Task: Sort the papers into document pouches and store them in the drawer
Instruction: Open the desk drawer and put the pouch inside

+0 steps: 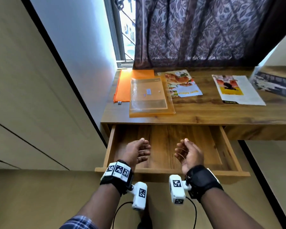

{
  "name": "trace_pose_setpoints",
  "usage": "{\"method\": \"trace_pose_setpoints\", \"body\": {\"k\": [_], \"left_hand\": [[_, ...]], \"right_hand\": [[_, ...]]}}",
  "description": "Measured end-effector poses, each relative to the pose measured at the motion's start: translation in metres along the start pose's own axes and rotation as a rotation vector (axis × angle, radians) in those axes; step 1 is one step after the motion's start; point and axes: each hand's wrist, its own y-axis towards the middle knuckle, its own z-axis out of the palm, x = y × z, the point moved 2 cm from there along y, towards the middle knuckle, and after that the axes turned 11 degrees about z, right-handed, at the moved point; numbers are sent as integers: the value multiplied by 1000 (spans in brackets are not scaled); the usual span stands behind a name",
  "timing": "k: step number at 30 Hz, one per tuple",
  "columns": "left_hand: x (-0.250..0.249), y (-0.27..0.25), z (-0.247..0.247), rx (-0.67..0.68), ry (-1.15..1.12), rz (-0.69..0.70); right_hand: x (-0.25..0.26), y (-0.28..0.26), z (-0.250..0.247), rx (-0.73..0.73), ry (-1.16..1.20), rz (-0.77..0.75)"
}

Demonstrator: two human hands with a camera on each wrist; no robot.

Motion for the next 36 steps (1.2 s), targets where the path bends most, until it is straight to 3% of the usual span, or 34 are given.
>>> {"method": "trace_pose_setpoints", "body": {"k": [7, 13, 16, 22, 26, 29, 34, 36], "left_hand": [[-54, 102, -7, -81, 73, 40], [-81, 169, -17, -165, 443, 137], [-84, 186, -24, -131, 761, 159], [-71, 201, -34, -25, 887, 96], [-71, 202, -39, -74, 841, 138], [-68, 206, -44, -152, 689, 111], [-36, 229, -64, -456, 327, 57], [-48, 214, -56, -554, 92, 55]], "right_hand": [[45, 81, 67, -77, -207, -48], [71, 134, 101, -219, -511, -115], [78, 161, 110, -287, -638, -116], [86, 191, 125, -290, -735, -76], [91, 203, 131, -318, -836, -84], [86, 205, 136, -230, -891, -87], [80, 193, 143, 7, -537, 86], [77, 182, 145, 118, -486, 174]]}}
